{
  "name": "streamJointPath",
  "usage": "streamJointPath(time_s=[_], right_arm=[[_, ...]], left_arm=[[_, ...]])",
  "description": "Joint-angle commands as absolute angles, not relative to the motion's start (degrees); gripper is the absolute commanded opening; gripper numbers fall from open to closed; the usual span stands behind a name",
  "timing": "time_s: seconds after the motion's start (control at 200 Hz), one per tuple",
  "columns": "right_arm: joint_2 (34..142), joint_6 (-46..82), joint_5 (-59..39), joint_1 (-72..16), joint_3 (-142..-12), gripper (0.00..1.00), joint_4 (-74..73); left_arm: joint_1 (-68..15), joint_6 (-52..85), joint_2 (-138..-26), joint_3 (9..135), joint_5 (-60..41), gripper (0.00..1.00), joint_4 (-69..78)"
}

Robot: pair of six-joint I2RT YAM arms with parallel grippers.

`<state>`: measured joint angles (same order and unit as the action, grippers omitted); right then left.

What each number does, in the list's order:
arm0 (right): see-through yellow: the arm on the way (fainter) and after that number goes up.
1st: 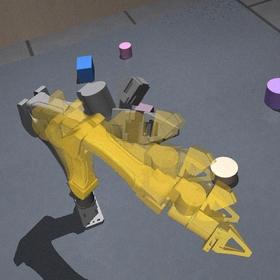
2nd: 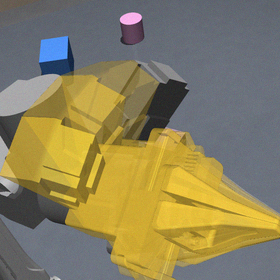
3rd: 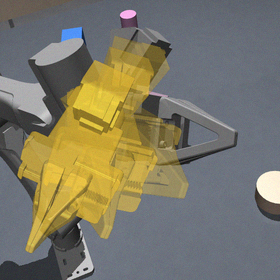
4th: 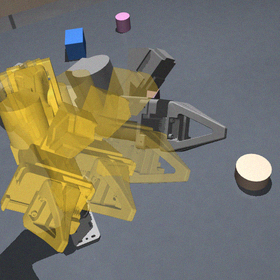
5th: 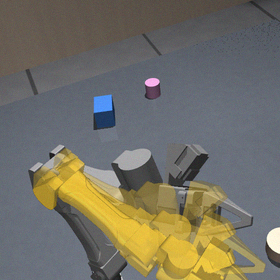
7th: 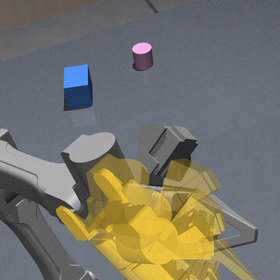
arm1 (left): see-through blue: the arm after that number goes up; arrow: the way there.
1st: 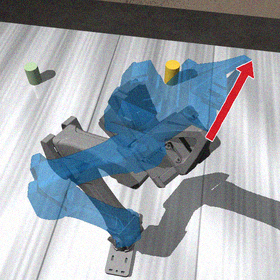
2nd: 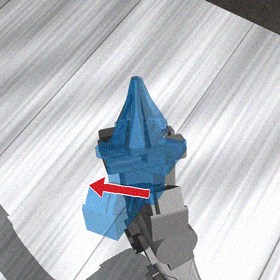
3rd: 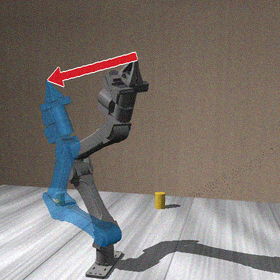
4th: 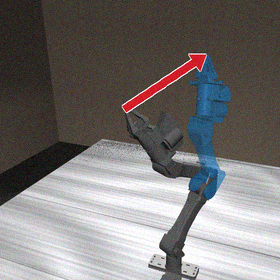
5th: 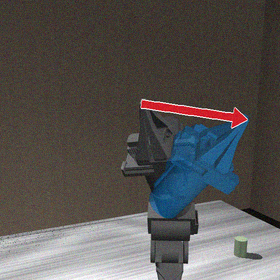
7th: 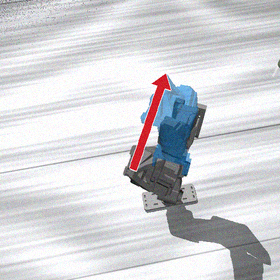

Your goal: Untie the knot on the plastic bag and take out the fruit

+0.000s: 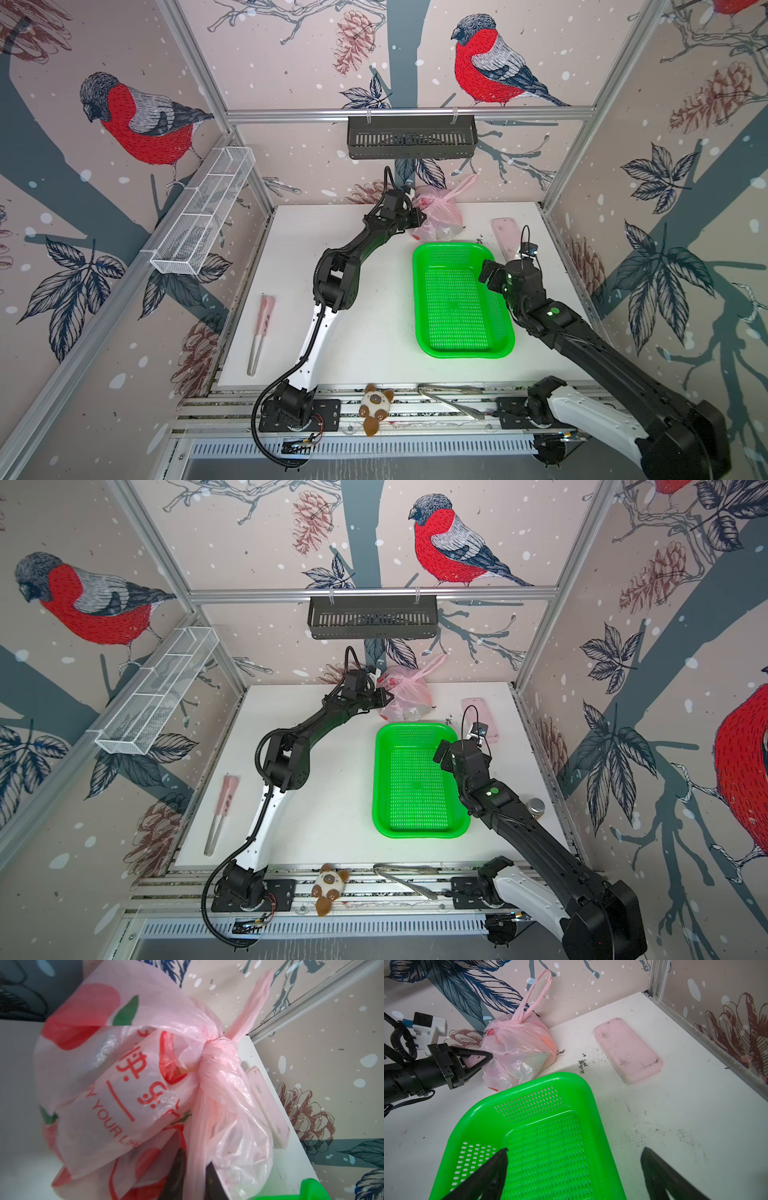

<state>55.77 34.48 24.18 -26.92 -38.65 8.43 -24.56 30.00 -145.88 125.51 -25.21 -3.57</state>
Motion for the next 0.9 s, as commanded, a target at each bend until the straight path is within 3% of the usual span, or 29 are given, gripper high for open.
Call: streamJointPath(time_s=[0.0,0.43,0.896], right_arm=[[55.99,34.54,23.69,-26.98,-38.41,1.0,6.48],[61.36,33.75,20.98,-28.35,-41.26,0.99,4.01],[67.7,33.91,21.13,-36.19,-48.38,0.98,5.04]], left_arm=[[-23.05,31.62,-140.85,119.01,-23.22,0.08,4.62],[-15.75,34.1,-116.27,78.41,-18.55,0.04,19.78],[-15.47,33.56,-84.59,46.5,-11.14,0.04,13.65]])
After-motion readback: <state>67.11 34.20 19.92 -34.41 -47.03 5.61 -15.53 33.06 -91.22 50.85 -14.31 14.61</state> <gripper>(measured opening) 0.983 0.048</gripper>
